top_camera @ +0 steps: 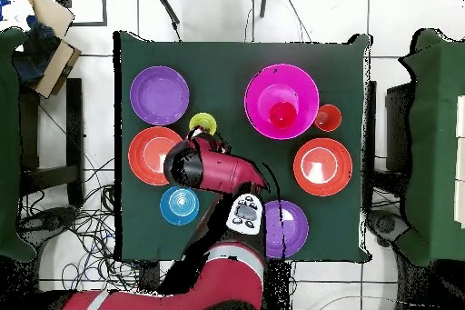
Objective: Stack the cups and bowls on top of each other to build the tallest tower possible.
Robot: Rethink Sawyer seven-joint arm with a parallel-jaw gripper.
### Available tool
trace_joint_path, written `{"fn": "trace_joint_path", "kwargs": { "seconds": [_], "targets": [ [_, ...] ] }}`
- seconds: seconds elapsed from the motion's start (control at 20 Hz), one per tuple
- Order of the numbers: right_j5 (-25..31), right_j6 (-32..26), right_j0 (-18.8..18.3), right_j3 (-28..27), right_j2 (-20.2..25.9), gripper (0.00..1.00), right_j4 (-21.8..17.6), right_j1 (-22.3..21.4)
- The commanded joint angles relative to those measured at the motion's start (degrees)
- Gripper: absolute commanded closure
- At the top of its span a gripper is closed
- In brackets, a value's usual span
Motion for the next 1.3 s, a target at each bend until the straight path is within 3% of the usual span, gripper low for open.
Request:
{"fn": "trace_joint_path", "kwargs": {
  "seconds": [0.05, 0.4, 0.8, 1.3],
  "targets": [
    [-1.08, 7.18, -3.11, 6.58, 6.33, 0.00, -2.02, 0.04],
    [0.15, -0.60, -12.38, 8.67, 18.46, 0.00, -8.65, -0.89],
    [3.29, -0.04, -13.93, 7.09, 22.32, 0.00, -11.01, -0.30],
    [4.88, 0.65, -15.17, 6.89, 27.57, 0.00, -10.82, -1.09]
  ]
}}
